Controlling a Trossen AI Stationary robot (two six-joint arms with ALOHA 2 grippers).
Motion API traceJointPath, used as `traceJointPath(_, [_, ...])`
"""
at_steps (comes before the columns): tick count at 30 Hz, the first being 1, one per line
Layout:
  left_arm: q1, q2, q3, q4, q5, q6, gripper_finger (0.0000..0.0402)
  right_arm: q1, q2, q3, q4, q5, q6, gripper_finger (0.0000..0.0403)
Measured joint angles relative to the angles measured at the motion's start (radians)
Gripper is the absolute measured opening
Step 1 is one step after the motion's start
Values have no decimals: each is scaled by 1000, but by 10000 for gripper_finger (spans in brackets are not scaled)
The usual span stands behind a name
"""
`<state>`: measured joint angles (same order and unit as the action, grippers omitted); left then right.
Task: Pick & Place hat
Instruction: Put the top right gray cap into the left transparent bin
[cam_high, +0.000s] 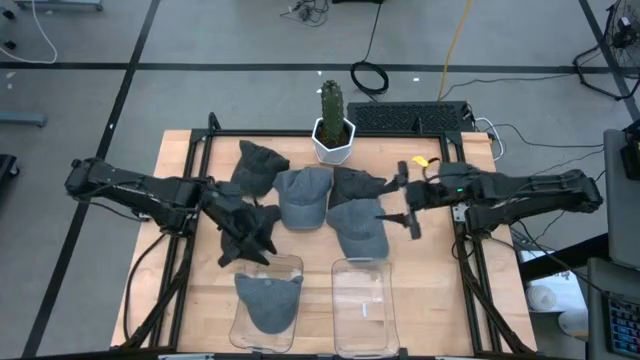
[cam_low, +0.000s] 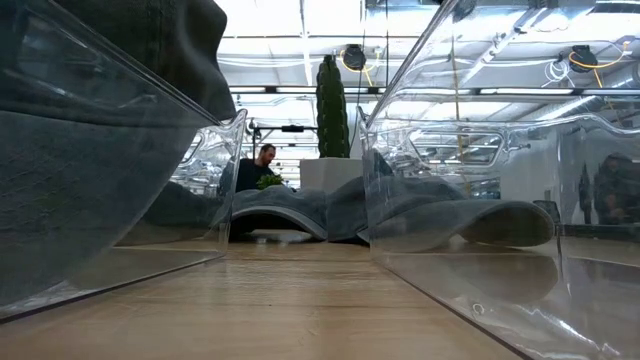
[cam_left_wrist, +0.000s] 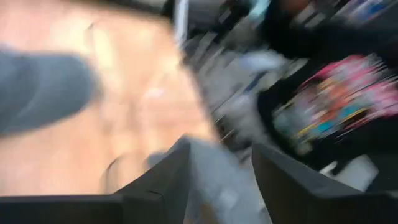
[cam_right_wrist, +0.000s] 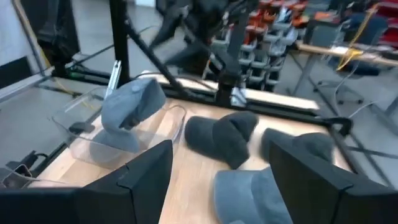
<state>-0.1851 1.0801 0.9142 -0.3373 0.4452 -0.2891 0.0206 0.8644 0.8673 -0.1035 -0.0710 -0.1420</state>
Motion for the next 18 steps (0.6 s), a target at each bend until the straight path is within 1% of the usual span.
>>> traceJointPath(2, [-51,20,68,-91,-78,45,166,-1,-57,0,-35,61,5,254])
traceJointPath(4, [-125,33,123,-106,-168,87,157,-2,-106,-3,-70,140,19,254])
traceJointPath(6, [-209,56,176,-147,-271,135,146,-2,-150,-30,-68,193,29,254])
traceJointPath(8, [-282,98,242,-237,-360,165,132,-1,-186,-73,-50,222,38,254])
traceJointPath(11, [-368,195,343,-382,-462,117,99,-1,-226,-140,7,231,58,254])
traceJointPath(13, [-411,269,400,-444,-492,89,64,-1,-240,-181,51,231,69,254])
traceJointPath(15, [-442,344,445,-470,-491,77,23,-1,-248,-220,97,231,77,254])
traceJointPath(16, [-453,375,460,-471,-490,61,12,-1,-249,-237,117,231,78,254])
traceJointPath(18, [-474,426,482,-468,-490,5,9,-1,-249,-265,161,228,78,254])
